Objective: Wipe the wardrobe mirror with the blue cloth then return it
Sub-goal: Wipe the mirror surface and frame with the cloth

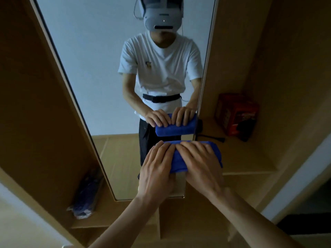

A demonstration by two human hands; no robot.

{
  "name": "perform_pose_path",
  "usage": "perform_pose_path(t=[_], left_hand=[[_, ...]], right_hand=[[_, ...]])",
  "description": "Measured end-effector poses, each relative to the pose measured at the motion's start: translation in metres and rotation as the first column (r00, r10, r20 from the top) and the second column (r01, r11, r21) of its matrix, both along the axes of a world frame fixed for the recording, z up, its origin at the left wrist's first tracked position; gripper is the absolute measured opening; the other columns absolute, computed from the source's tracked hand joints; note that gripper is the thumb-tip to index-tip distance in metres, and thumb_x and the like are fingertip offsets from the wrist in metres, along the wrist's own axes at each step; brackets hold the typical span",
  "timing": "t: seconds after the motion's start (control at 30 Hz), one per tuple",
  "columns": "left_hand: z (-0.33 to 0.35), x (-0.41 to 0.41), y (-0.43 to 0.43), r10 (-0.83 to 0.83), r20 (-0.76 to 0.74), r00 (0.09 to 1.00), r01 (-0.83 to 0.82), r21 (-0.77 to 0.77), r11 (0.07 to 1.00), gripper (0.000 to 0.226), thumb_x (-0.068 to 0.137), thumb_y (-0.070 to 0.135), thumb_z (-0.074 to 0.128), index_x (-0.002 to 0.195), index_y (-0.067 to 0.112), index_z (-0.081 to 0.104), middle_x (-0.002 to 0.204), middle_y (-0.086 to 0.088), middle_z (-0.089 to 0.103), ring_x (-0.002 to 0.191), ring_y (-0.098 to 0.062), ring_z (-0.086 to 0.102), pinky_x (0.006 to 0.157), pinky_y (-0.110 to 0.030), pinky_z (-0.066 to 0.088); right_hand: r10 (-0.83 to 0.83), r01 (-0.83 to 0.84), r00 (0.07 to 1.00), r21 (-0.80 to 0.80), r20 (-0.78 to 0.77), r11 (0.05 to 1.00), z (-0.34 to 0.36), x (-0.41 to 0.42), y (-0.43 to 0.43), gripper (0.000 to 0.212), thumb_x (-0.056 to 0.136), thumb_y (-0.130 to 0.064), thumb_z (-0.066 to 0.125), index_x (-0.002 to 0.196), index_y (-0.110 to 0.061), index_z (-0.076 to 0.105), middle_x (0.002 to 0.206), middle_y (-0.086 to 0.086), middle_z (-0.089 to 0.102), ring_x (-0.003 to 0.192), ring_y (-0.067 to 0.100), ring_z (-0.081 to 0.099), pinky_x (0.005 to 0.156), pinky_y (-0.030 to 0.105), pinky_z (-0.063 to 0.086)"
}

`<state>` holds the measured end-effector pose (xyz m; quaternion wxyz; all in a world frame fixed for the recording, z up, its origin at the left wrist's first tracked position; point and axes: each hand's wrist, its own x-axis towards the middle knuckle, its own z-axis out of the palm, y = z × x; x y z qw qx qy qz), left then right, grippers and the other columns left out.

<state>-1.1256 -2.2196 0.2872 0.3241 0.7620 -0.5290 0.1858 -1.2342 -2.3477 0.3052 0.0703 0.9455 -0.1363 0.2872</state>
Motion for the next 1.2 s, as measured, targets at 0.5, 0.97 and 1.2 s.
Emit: perform_pose_path(t=[0.5,0.97,1.2], left_hand=[[0.189,0.014,-0.013,0.026,0.293,0.956,0.063,-0.291,0.955,0.057,0.079,0.01,0.065,0.136,0.001,0.061,0.14,-0.016,0.061,0.139,-0.037,0.05,0.108,-0.053,0.048],[0.346,0.02,-0.037,0.146,0.49,0.859,0.059,-0.379,0.924,0.061,0.078,0.003,0.07,0.138,0.005,0.059,0.139,-0.011,0.061,0.137,-0.034,0.051,0.108,-0.046,0.049],[0.406,0.028,-0.053,0.233,0.534,0.813,0.016,-0.421,0.907,0.062,0.081,0.01,0.074,0.141,0.008,0.056,0.141,-0.008,0.06,0.139,-0.031,0.048,0.106,-0.042,0.048]], right_hand=[[0.051,0.049,0.954,-0.318,0.296,0.947,0.191,0.005,-0.005,0.046,0.091,-0.024,0.043,0.132,-0.012,0.06,0.131,0.005,0.064,0.121,0.025,0.058,0.105,0.04,0.039],[0.069,0.22,0.872,-0.514,0.485,0.829,0.341,0.013,-0.035,0.054,0.082,-0.026,0.078,0.131,-0.011,0.059,0.128,0.006,0.065,0.115,0.025,0.06,0.098,0.041,0.043],[0.049,0.285,0.852,-0.539,0.522,0.793,0.403,0.023,-0.047,0.052,0.082,-0.019,0.072,0.131,-0.012,0.057,0.128,0.007,0.064,0.117,0.027,0.059,0.1,0.041,0.042]])
